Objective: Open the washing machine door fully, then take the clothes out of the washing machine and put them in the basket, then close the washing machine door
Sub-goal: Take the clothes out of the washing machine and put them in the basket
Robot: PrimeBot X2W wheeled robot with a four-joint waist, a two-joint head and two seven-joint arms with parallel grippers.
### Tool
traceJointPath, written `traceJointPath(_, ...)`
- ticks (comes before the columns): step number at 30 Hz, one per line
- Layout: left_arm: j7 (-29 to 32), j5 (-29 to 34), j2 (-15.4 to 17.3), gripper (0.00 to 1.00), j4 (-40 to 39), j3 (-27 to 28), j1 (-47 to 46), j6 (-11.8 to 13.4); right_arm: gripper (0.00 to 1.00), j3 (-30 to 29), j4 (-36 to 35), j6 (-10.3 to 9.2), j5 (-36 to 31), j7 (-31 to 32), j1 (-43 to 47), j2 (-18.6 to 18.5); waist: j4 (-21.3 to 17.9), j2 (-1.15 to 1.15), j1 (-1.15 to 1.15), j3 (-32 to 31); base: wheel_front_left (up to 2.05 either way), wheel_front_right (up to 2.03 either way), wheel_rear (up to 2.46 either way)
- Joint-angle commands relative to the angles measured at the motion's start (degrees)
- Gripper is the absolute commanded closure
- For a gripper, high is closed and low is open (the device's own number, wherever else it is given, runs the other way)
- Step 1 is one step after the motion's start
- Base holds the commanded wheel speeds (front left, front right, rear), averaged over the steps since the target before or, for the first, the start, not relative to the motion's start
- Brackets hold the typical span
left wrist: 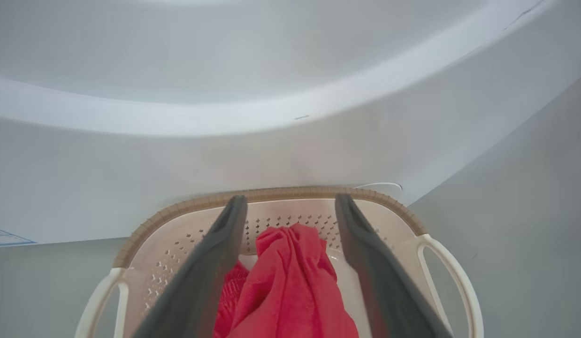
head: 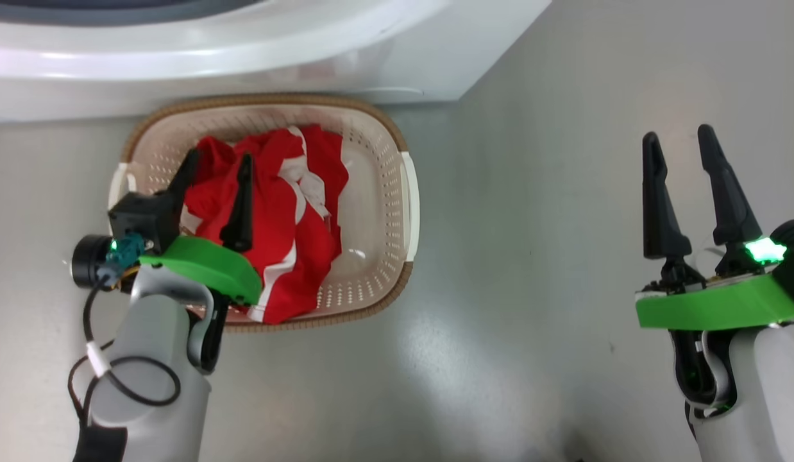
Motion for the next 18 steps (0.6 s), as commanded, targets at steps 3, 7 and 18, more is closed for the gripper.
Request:
traceJointPath(3, -0.3, -0.5, 1.5, 0.0, -3.4, 1.6, 3.7, -0.2, 0.0, 1.2, -0.8, 0.36, -0.8, -0.4, 2.9, 0.0, 1.0, 0.0, 0.0, -4.0, 0.0, 0.0, 0.0)
traceJointPath(7, -0.3, -0.8, 1.5, 0.0, -6.3, 2.0, 6.0, -0.3, 0.0, 1.4, -0.3, 0.36, -1.2, -0.4, 4.0, 0.0, 1.6, 0.0, 0.0, -6.8, 0.0, 0.0, 0.0)
traceJointPath(18, -0.3, 1.1, 1.5, 0.0, -13.7, 3.4, 13.3, 0.2, 0.0, 1.8, 1.1, 0.36, -1.3, -0.4, 6.9, 0.0, 1.9, 0.0, 0.0, -14.4, 0.0, 0.0, 0.0)
